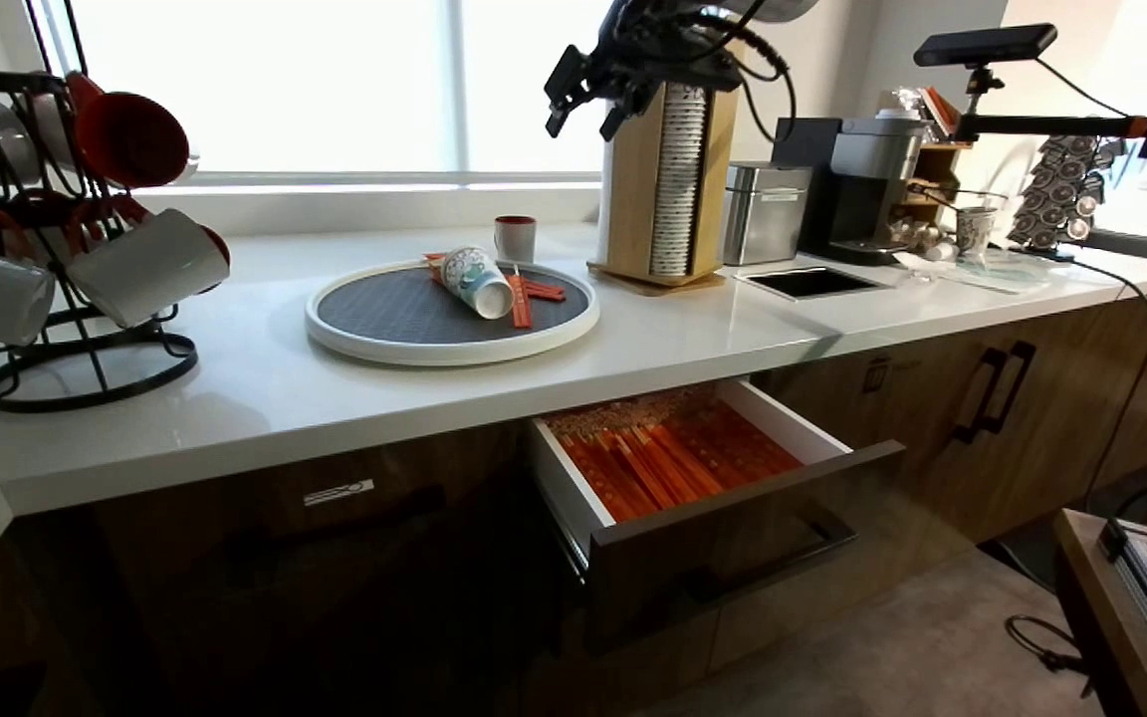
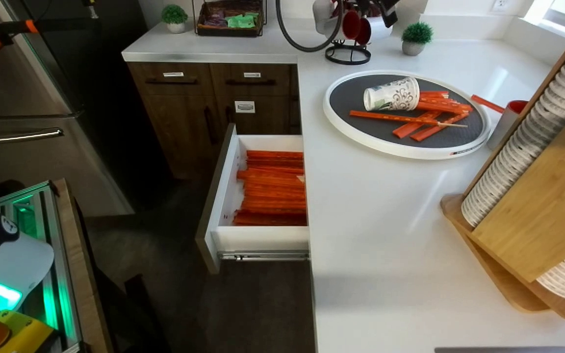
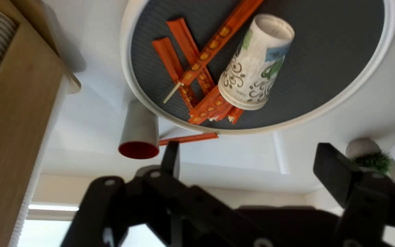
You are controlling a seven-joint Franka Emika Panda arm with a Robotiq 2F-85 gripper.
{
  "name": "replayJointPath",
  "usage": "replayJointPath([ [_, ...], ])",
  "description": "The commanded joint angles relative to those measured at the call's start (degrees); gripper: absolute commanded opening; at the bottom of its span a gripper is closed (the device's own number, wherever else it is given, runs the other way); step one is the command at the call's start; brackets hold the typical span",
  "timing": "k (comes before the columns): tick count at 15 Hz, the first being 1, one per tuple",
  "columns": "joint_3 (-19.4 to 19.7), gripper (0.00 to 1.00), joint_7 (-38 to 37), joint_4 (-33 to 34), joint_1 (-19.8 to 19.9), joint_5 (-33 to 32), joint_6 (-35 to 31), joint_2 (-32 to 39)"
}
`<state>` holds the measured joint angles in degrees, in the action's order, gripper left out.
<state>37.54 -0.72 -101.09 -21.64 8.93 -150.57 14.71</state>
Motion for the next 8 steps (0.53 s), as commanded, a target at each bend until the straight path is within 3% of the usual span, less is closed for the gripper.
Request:
replayJointPath([
  [1,-7.21,1.0,-1.5,-4.81,4.99,-14.45,12.72,-11.67],
  [5,-19.11,1.0,3.37,-4.95,14.55,-17.78,29.82,-17.83],
  [6,-20.74,1.0,1.53,-2.09,17.04,-15.58,25.33,-14.13],
  [8,-22.98,1.0,2.66,-2.76,18.59,-16.11,29.2,-16.5],
])
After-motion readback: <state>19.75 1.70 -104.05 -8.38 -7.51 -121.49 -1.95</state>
